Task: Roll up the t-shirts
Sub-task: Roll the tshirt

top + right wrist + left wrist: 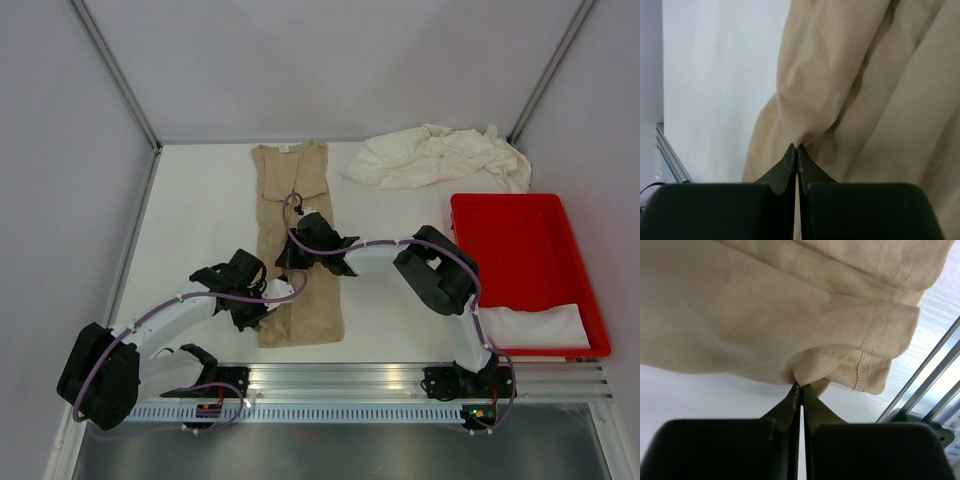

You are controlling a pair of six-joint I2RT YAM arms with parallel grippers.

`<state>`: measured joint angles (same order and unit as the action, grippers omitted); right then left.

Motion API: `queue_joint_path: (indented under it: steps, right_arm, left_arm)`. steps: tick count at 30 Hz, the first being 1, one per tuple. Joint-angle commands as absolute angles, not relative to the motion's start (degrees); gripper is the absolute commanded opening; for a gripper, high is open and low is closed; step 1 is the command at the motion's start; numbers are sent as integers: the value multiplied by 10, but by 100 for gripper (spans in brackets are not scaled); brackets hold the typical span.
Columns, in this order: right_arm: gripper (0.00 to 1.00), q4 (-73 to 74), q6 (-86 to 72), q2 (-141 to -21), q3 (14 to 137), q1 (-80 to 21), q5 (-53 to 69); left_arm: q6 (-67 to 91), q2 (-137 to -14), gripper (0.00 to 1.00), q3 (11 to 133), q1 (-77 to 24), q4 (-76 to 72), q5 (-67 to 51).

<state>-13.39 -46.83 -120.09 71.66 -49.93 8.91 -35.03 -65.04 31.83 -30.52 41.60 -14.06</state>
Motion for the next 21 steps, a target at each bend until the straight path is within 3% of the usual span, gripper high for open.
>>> queue_joint_path:
  steps: [1, 17, 21]
  right_arm:
    - [0, -210, -507, -1201, 719, -498, 64]
    - [1, -267, -567, -1216, 687, -490, 20]
    - [22, -244, -532, -1202, 697, -490, 37]
  left_arm:
    - [-399, -635, 2, 312, -310, 429, -155]
    - [-475, -637, 2, 322, -323, 482, -185]
    - [-474, -638, 30, 339, -323, 510, -189]
